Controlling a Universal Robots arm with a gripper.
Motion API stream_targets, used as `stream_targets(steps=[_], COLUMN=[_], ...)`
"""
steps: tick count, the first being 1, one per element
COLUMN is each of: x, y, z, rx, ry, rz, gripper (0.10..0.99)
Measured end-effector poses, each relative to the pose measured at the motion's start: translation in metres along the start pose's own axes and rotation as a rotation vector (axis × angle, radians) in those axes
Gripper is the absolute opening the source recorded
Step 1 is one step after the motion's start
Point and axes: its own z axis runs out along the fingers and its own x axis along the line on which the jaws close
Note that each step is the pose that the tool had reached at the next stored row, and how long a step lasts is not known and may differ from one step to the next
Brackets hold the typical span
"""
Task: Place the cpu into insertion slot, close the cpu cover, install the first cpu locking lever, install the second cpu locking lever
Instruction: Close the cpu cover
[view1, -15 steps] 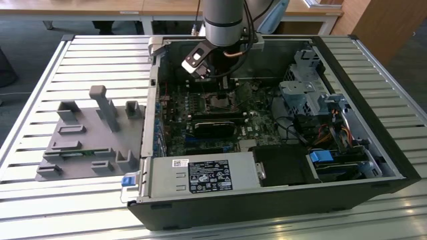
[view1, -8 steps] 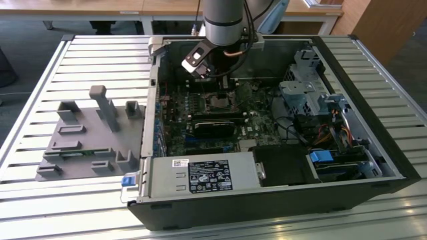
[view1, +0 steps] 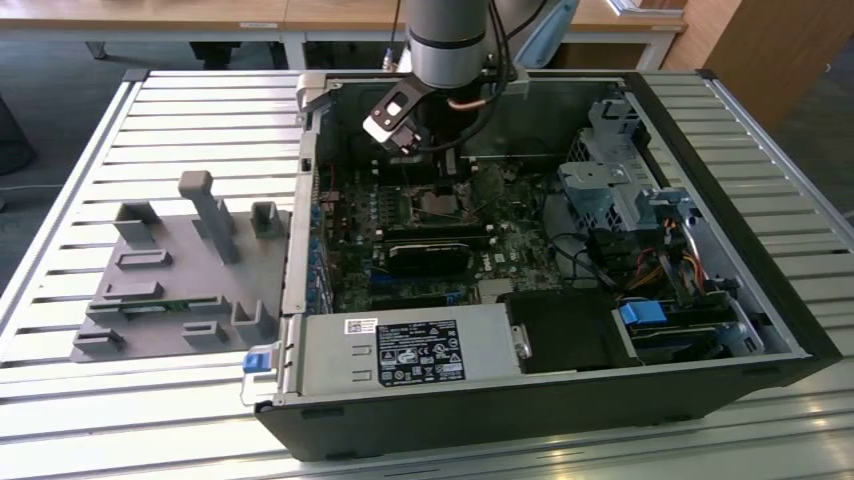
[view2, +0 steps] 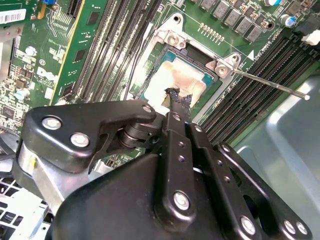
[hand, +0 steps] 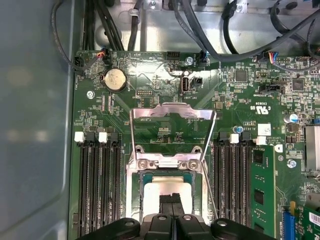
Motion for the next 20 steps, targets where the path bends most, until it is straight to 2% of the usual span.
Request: stream_targets(steps=[6,10,20], x=[-0.0002,-0.0004,-0.0012], y=[0.0006,0.0012,0.0034], z=[-0.0087,-0.0171,-0.0524], rx=[0.000,0.000,0.000], ry=[0.0001,0.0001,0.0000], rz=[0.000,0.000,0.000], gripper=[0.106,0.106,0.106])
